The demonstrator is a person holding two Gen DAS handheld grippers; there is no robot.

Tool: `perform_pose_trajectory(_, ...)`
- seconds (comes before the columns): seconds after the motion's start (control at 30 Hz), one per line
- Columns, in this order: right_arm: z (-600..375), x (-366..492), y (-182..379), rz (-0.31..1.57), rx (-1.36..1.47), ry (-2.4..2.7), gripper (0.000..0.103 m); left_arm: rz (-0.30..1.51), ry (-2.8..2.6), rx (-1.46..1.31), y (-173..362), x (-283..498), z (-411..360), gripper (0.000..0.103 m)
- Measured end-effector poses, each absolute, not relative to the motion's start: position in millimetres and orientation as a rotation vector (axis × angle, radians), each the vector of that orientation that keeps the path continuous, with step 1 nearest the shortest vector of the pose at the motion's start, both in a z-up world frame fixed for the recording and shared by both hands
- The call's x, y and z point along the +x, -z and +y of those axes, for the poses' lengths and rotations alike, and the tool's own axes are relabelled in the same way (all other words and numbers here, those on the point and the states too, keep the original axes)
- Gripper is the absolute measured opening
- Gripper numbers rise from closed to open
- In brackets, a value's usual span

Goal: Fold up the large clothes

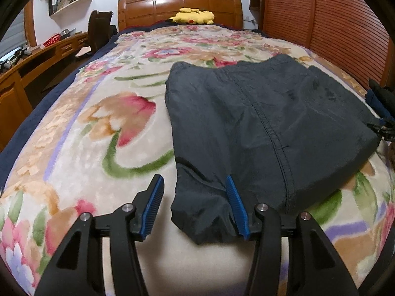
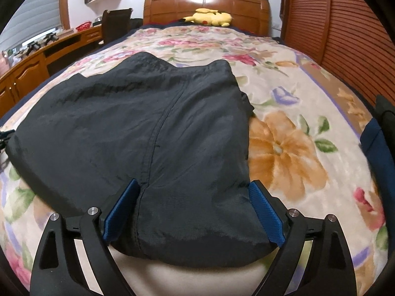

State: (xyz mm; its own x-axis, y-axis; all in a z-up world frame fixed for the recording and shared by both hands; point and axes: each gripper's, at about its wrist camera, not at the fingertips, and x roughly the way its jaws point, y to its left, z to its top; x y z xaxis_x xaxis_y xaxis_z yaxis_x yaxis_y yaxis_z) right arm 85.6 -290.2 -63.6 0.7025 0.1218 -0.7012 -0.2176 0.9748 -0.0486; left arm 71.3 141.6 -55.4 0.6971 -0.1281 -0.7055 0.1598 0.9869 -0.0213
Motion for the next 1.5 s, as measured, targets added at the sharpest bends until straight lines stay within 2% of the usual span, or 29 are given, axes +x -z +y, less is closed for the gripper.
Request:
perform_pose_trajectory(0.2, -289.1, 83.5, 66.8, 0.768, -0.134, -0.193, 0.093, 0.741, 0.194, -0.036, 43.7, 50.6, 151.0, 0.052)
perform_pose_trajectory(0.57, -292.1, 92.1, 73.6, 0.843, -0.087, -0.254, 0.092, 0.845, 0.201, -0.047, 62.9, 61.5, 144.5, 0.051)
perform_pose_trajectory(0.6, -292.5, 92.8, 74.4, 0.856, -0.073, -0.271, 0.088, 0.84, 0.2, -0.027, 61.8, 60.3, 141.2, 0.047)
perform_pose_trajectory(0.63, -293.3, 93.1, 75.0, 0.867, -0.056, -0.288, 0.085, 0.839, 0.218, -0.026, 61.1, 60.0, 139.5, 0.032)
perform_pose_trajectory(0.7, -291.8, 88.4, 73.6, 0.864, -0.029, -0.33, 0.066, 0.851, 0.253, -0.024, 60.8, 58.5, 134.9, 0.022)
perform_pose_trajectory(0.73, -290.5, 85.5, 72.2, 0.854, -0.034, -0.343, 0.061, 0.853, 0.267, -0.005, 60.1, 57.9, 131.0, 0.01)
perform_pose_trajectory(0.8, -287.8, 80.6, 68.1, 0.842, -0.048, -0.349, 0.046, 0.848, 0.276, 0.023, 55.2, 56.1, 126.4, 0.004)
perform_pose_trajectory(0.9, -282.7, 73.1, 57.9, 0.808, -0.078, -0.338, 0.035, 0.811, 0.255, 0.051, 42.5, 46.2, 124.1, 0.001)
perform_pose_trajectory(1.07, -277.6, 59.0, 33.8, 0.758, -0.117, -0.329, 0.025, 0.761, 0.258, 0.081, 22.0, 24.1, 122.3, 0.001)
perform_pose_trajectory(1.5, -279.6, -22.1, 8.3, 0.743, -0.184, -0.366, 0.022, 0.685, 0.296, 0.073, 3.5, -63.4, 127.2, 0.001)
